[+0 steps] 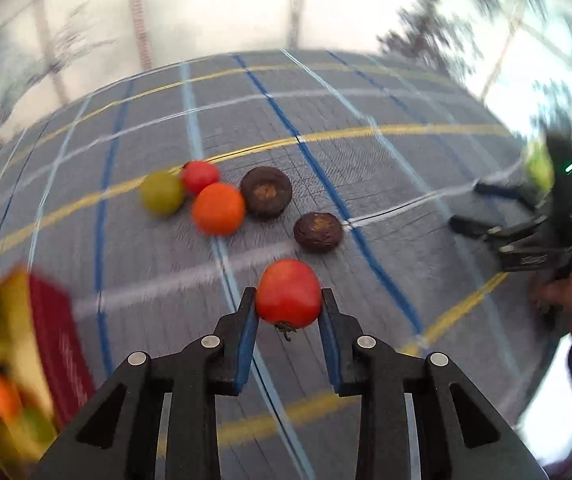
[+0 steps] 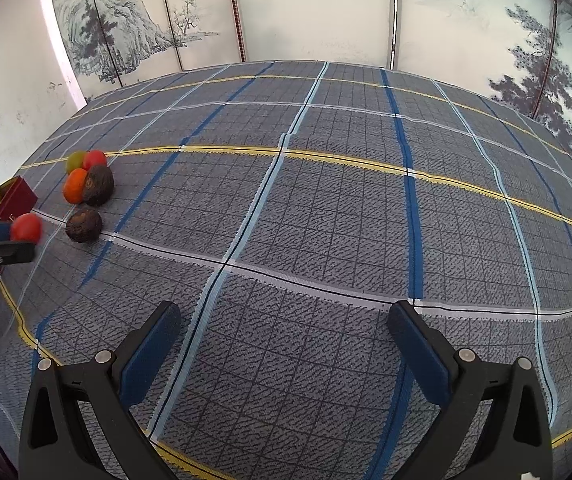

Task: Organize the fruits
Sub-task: 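Carry the red tomato over the gold tray while the right gripper grasps a dark brown fruit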

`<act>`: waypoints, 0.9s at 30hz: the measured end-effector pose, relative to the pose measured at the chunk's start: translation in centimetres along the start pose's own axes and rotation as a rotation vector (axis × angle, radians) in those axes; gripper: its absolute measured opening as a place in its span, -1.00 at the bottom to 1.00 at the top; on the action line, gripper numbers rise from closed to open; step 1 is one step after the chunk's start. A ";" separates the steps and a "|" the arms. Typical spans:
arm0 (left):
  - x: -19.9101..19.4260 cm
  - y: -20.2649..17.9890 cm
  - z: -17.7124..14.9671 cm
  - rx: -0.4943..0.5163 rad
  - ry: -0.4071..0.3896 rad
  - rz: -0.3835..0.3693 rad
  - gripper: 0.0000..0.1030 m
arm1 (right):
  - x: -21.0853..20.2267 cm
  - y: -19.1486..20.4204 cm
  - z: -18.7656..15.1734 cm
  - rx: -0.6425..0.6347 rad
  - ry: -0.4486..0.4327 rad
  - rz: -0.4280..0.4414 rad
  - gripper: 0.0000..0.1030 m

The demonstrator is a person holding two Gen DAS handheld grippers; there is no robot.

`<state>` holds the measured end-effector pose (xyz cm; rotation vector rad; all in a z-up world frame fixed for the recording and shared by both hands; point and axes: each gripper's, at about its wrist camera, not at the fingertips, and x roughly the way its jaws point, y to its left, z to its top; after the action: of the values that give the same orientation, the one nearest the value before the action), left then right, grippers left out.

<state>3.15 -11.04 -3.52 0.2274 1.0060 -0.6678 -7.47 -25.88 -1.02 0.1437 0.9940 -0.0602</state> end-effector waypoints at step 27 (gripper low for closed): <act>-16.9 8.6 -12.4 -0.316 -0.211 0.194 -0.40 | 3.8 14.0 3.6 -0.245 -0.018 0.152 -0.42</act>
<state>-6.39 8.43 3.04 -0.0229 0.8598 -0.3417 -0.76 -12.54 -1.00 -0.0063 0.9616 0.1985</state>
